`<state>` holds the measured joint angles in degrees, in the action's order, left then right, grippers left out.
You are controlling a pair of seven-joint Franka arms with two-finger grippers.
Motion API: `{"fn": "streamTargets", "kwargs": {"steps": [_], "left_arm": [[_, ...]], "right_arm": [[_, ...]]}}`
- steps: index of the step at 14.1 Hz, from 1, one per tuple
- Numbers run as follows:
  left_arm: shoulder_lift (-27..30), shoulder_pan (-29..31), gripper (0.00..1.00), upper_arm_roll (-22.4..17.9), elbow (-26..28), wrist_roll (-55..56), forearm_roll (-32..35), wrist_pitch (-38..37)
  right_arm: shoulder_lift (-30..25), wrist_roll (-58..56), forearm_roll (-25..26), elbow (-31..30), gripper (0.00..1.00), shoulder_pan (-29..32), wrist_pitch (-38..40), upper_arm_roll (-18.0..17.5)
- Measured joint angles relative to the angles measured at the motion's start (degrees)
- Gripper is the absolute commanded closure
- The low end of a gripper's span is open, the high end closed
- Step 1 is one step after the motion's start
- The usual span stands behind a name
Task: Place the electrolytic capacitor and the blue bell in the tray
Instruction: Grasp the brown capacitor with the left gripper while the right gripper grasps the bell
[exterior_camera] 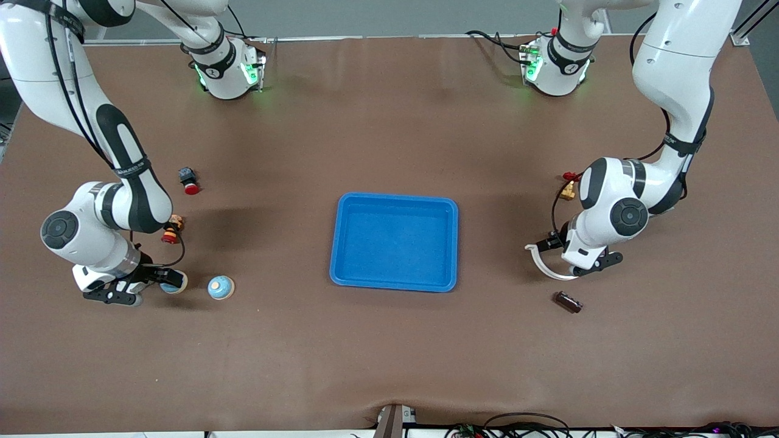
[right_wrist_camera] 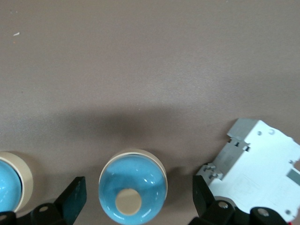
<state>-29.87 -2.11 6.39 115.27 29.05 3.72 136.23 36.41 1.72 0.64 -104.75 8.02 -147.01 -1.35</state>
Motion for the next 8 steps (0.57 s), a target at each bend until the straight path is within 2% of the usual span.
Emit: {"fn": "streamTargets", "kwargs": {"steps": [1,2,6,8], "left_arm": [[-0.2,0.0,0.07,0.0,0.0,0.0,0.0,0.0],[-0.3,0.0,0.22,0.0,0.0,0.0,0.0,0.0],[-0.4,-0.1,0.61,0.1,0.0,1.5,0.0,0.1],[-0.4,-0.3,0.85,0.2,-0.3,3.0,0.0,0.2]], "right_arm": [[0.3,0.0,-0.1,0.3,0.00,0.0,-0.1,-0.1],[0.5,0.0,-0.2,0.5,0.00,0.0,-0.1,-0.1],[1.1,0.0,-0.3,0.7,0.00,0.0,-0.8,-0.1],[1.2,0.0,-0.3,0.7,0.00,0.0,-0.9,-0.1]]}}
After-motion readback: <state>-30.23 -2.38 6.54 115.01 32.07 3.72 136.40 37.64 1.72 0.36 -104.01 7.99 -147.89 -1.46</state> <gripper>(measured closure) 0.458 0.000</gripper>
